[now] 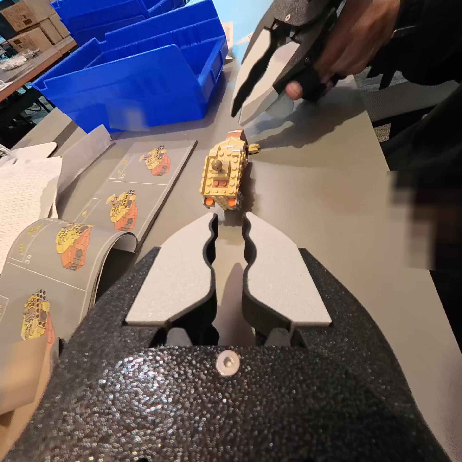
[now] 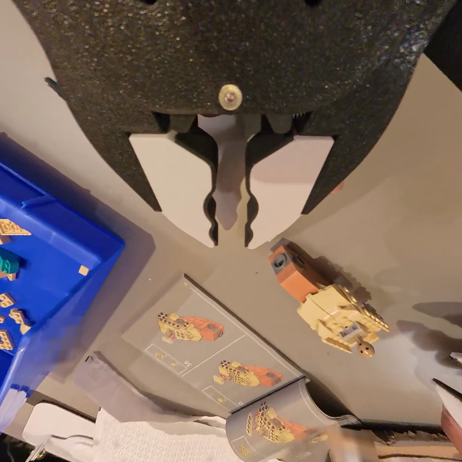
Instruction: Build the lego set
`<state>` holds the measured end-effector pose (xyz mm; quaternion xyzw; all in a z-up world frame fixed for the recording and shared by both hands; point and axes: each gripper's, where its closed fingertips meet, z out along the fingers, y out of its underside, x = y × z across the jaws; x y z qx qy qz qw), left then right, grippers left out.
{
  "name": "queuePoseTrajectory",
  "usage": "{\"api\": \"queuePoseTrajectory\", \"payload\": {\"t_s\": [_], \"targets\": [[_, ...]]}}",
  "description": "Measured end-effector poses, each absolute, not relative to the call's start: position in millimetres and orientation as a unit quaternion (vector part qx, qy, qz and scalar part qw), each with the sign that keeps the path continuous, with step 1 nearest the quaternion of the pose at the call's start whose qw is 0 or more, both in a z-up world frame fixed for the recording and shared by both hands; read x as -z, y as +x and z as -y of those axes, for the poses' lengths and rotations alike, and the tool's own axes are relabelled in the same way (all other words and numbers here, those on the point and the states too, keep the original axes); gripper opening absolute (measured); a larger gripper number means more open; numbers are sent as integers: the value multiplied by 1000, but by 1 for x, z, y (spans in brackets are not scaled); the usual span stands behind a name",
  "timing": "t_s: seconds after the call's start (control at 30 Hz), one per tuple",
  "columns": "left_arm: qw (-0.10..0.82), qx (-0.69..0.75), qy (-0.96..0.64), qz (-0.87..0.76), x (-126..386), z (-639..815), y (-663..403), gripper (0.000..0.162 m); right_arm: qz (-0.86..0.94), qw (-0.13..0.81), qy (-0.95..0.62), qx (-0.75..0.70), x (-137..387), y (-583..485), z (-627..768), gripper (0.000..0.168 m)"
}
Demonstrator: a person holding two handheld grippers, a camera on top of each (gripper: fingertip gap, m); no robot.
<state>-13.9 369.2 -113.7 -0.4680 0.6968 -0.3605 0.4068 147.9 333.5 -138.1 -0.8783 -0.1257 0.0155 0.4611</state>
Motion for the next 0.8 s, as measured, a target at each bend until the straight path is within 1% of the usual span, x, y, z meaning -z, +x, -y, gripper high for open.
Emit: {"api": "queuePoseTrajectory", "payload": {"t_s": [0.07,0.23,0.47,0.6,0.8], "targets": [[406,359,-470,-697,115,-370,-14,18,116,465,-878,-25,138,148,-333,15],[400,356,-475,-698,118,-370,-14,17,115,448,-887,-18,143,150,-330,21],[394,347,-482,-702,124,-371,-14,16,121,431,-894,-16,148,144,-322,22],[393,341,-488,-701,126,-373,-13,14,123,418,-900,-29,150,134,-319,26],[395,339,-493,-697,126,-375,-13,12,138,404,-904,-27,153,121,-318,26]]}}
